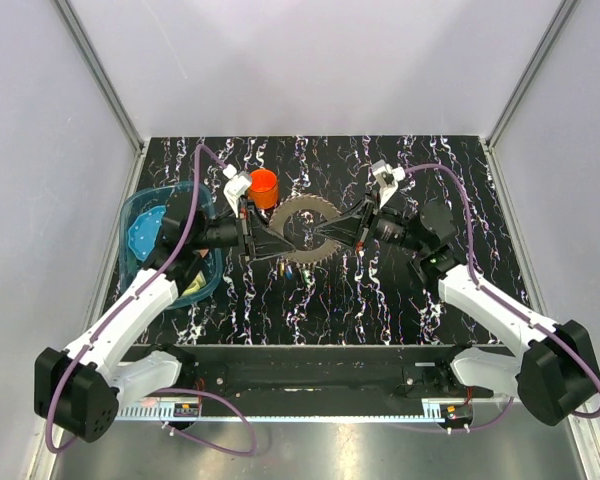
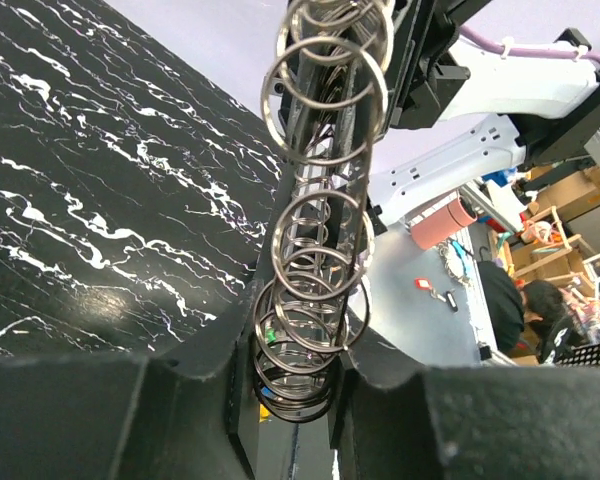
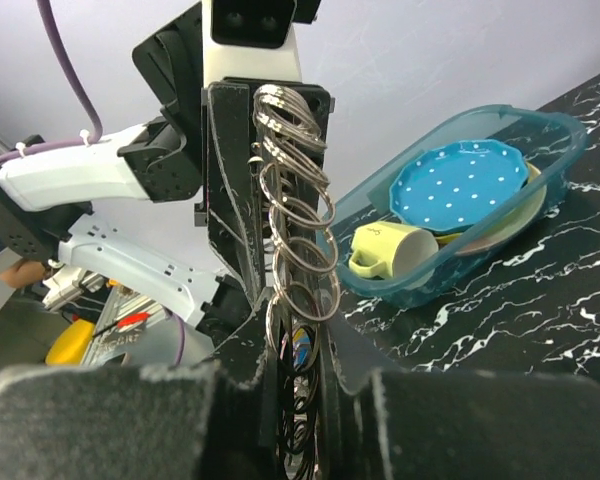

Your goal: Remove the keys from the keyring

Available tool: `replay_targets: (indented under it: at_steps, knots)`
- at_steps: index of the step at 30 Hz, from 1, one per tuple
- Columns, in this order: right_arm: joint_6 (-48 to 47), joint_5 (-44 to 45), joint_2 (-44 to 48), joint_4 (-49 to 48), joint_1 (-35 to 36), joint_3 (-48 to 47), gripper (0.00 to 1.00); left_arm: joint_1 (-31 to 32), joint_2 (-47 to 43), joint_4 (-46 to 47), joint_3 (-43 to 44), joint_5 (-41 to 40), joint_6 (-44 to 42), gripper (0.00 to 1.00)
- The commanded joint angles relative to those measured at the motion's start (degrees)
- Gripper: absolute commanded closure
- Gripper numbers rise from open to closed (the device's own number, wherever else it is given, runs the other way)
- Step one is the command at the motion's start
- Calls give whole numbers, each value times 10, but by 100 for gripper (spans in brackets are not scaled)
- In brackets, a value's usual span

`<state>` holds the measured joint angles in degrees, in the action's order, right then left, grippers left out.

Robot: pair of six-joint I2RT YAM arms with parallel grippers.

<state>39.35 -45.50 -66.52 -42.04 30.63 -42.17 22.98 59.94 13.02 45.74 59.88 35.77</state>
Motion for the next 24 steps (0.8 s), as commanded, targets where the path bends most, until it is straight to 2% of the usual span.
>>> replay_targets:
  at_steps: [1, 3, 4, 6, 7, 9, 13, 17, 19, 23, 24]
  knots:
    - [-47, 6, 28, 61, 6, -44, 92, -2, 6, 32, 23, -31, 34, 100]
    - [-66, 20, 36, 106, 6, -48, 86, -1, 0, 42, 13, -53, 45, 100]
    - [-72, 40, 47, 116, 6, -46, 75, -1, -7, 45, 9, -63, 52, 100]
    - [-84, 64, 74, 130, 6, -23, 65, -1, -14, 48, 3, -95, 58, 100]
    - [-86, 86, 85, 125, 6, -10, 56, -1, -16, 47, 2, -106, 65, 100]
    - [-93, 118, 117, 117, 6, 28, 47, -1, -25, 41, 1, -147, 70, 100]
    - [-144, 121, 162, 131, 6, 77, 32, -1, -47, 34, -6, -221, 81, 100]
    - [-225, 151, 190, 149, 6, 125, 29, -1, -70, 41, -25, -281, 76, 100]
    - [-236, 157, 183, 143, 6, 133, 29, -1, -77, 58, -36, -287, 97, 100]
    - [-229, 171, 140, 53, 24, 165, 31, 0, -82, 163, -71, -296, 166, 100]
    - [-232, 201, 124, 43, 43, 167, 31, 1, -83, 180, -76, -300, 184, 100]
